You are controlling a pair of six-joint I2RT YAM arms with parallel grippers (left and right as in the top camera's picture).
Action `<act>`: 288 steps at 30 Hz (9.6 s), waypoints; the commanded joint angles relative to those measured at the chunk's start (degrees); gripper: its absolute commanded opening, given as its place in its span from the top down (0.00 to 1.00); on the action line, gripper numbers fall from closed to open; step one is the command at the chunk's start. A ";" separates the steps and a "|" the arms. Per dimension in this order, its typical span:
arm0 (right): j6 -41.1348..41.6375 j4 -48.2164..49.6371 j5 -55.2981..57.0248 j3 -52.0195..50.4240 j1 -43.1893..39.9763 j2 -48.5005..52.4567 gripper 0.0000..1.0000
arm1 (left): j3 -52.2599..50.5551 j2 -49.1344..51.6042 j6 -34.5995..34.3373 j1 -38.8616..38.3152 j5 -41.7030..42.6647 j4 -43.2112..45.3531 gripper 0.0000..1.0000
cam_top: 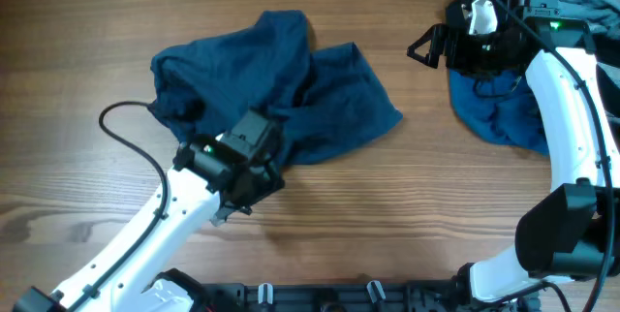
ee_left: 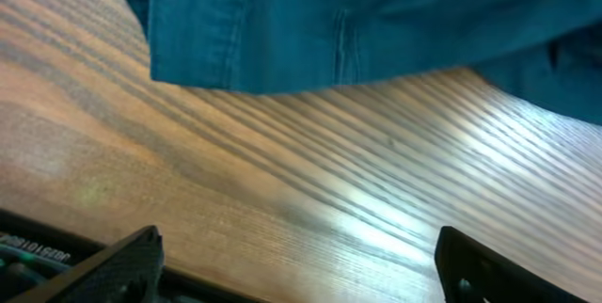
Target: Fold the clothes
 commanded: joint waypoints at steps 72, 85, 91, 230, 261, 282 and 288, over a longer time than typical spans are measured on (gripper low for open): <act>-5.81 -0.31 0.98 -0.59 0.28 0.52 0.01 | -12.17 2.21 12.41 22.80 -16.74 25.94 0.07; -5.75 -0.04 1.01 -0.59 0.28 0.52 0.01 | -14.71 8.22 14.88 22.91 -17.62 33.46 0.17; -5.66 0.44 0.98 -0.59 0.31 0.52 0.00 | -14.71 10.43 14.88 22.91 -17.46 35.74 0.35; 5.70 2.14 -8.09 -11.10 17.07 -1.92 0.33 | 7.67 -9.68 28.57 25.42 -32.24 33.62 0.96; 63.10 33.35 -0.85 -41.03 48.72 -1.95 0.56 | 7.67 -6.80 27.71 31.85 -27.26 36.02 0.96; 66.29 44.52 3.87 -42.62 50.10 -1.92 0.49 | 7.67 -6.80 27.71 31.85 -27.26 35.60 0.96; 66.07 48.37 6.69 -42.62 50.47 -1.92 0.49 | 7.67 -6.80 27.71 31.85 -27.26 35.60 0.96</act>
